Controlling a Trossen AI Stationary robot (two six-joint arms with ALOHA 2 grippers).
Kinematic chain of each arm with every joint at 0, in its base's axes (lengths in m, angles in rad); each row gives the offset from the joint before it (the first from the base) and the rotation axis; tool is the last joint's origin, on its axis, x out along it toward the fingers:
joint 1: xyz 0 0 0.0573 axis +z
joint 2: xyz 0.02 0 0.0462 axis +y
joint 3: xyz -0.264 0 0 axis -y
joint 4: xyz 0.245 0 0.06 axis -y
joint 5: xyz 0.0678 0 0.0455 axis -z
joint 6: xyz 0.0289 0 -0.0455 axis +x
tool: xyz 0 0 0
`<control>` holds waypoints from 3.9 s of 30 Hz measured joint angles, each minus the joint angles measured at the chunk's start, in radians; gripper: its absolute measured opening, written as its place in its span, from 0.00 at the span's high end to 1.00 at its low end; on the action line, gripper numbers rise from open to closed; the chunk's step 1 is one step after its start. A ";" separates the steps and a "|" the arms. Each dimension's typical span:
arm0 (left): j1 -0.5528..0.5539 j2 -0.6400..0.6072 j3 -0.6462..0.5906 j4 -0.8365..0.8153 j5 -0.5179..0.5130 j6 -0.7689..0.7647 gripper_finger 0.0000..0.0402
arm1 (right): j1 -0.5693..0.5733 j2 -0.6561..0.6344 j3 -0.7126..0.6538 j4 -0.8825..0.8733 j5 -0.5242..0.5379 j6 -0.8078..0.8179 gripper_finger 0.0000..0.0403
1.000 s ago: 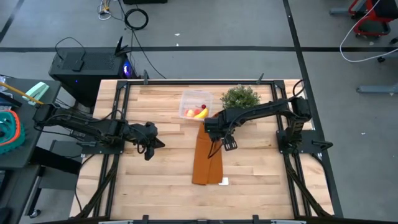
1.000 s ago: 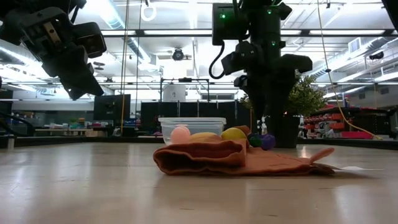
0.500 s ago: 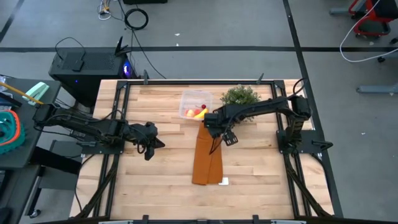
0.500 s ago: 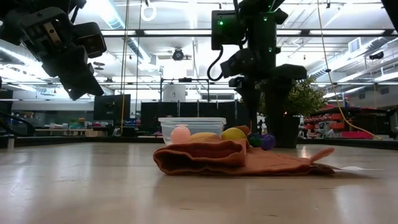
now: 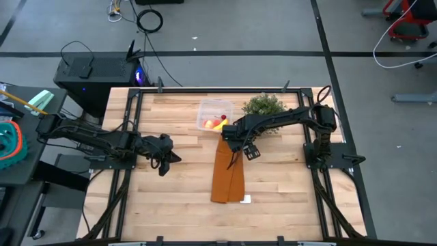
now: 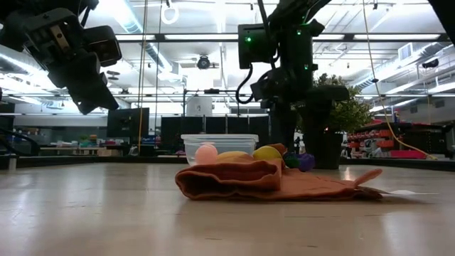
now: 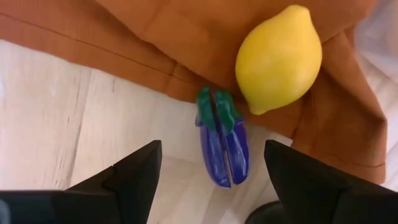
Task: Pick and placing Produce into tupperware
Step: Put the purple eggplant into the transparent bin
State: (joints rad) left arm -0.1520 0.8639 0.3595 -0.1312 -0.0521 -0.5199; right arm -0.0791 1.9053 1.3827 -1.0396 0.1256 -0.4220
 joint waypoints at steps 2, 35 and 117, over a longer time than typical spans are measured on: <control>0.000 0.000 0.000 -0.001 0.000 0.000 0.94 | -0.008 0.004 0.000 0.001 -0.002 0.001 0.29; 0.000 0.000 0.000 0.000 0.000 -0.011 0.95 | -0.017 0.052 0.000 -0.009 -0.011 0.003 0.39; 0.000 0.000 0.000 0.000 -0.016 0.008 0.97 | 0.007 0.050 0.007 -0.068 -0.062 0.188 0.39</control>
State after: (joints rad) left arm -0.1516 0.8639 0.3592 -0.1316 -0.0677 -0.5117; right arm -0.0717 1.9549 1.3894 -1.1078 0.0636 -0.2339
